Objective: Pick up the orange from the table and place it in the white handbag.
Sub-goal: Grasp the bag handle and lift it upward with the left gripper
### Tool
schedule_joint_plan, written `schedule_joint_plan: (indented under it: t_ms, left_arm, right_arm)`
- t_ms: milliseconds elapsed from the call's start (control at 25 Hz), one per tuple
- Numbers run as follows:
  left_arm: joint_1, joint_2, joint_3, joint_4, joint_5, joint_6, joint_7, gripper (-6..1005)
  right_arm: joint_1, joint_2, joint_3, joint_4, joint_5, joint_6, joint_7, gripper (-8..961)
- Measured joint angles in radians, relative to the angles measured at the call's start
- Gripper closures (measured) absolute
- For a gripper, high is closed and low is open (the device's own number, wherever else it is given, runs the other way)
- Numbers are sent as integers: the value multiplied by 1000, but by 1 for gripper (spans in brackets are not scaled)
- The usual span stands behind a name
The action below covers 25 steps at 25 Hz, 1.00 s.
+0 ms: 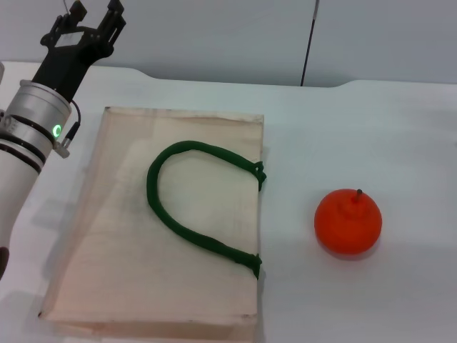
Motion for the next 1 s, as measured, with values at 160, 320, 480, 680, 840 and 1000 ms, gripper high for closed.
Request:
schedule_joint_plan:
  t_ms: [160, 320, 480, 680, 840, 1000]
  left_arm:
    - [-1, 1, 0, 0, 0, -4, -20, 269]
    - [0, 1, 1, 0, 0, -4, -22, 270]
    - [1, 1, 2, -2, 0, -4, -22, 270]
    - [-12, 10, 3, -13, 82, -23, -114, 271]
    - [-77, 28, 4, -135, 333, -51, -434, 271]
    - [-155, 45, 5, -337, 609, 2, -846, 272]
  right_arm:
    - [0, 0, 0, 0, 0, 0, 0, 64]
    - [0, 0, 0, 0, 0, 0, 1, 64]
    - [0, 0, 0, 0, 0, 0, 1, 65]
    - [-3, 0, 0, 0, 0, 2, 1, 65]
    - [-13, 0, 0, 0, 0, 25, 1, 65]
    - [-14, -1, 0, 0, 0, 24, 1, 66]
